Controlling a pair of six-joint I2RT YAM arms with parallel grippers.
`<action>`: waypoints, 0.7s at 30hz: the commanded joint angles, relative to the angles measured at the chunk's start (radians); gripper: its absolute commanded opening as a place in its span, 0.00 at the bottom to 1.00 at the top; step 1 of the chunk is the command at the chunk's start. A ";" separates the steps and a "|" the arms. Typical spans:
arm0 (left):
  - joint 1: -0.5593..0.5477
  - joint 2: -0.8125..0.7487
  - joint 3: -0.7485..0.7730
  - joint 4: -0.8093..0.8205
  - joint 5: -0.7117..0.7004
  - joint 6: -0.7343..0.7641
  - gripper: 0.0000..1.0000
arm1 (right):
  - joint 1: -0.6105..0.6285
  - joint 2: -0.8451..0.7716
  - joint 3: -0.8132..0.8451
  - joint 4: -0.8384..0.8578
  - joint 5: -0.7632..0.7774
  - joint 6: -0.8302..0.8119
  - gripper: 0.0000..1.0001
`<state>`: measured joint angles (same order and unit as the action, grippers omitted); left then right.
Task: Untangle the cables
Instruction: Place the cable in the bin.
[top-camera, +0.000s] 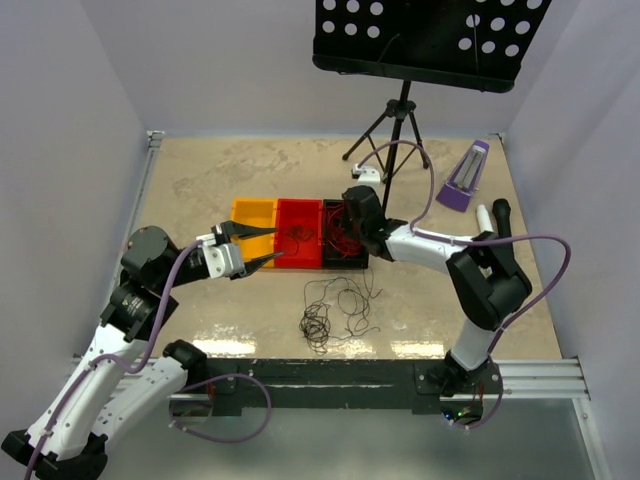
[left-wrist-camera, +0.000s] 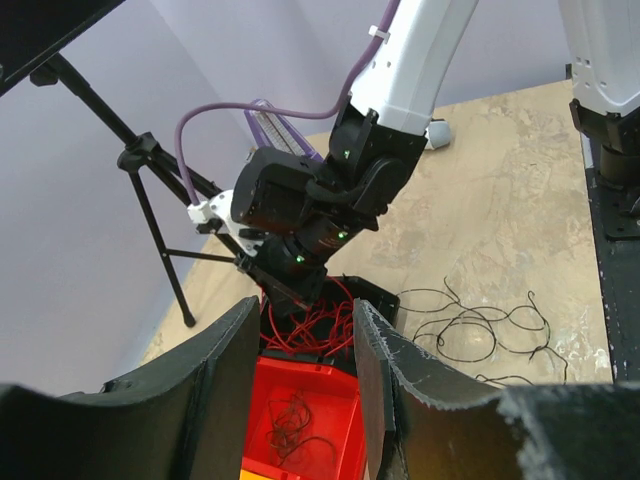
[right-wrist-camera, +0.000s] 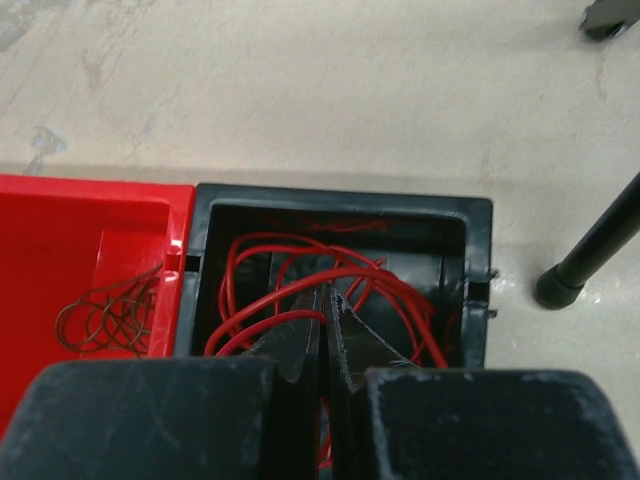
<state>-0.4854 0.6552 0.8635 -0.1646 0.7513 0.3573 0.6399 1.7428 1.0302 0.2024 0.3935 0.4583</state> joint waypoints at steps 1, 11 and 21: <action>0.001 -0.006 0.006 0.037 0.002 -0.012 0.47 | 0.017 -0.005 0.027 -0.047 0.061 0.085 0.00; 0.002 -0.006 0.002 0.056 0.003 -0.020 0.47 | 0.015 -0.127 0.002 -0.096 0.005 0.102 0.49; 0.002 -0.009 0.006 0.040 0.005 -0.011 0.46 | 0.015 -0.269 -0.039 -0.173 -0.102 0.123 0.55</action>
<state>-0.4854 0.6518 0.8635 -0.1471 0.7513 0.3553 0.6582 1.5303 1.0008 0.0841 0.3588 0.5537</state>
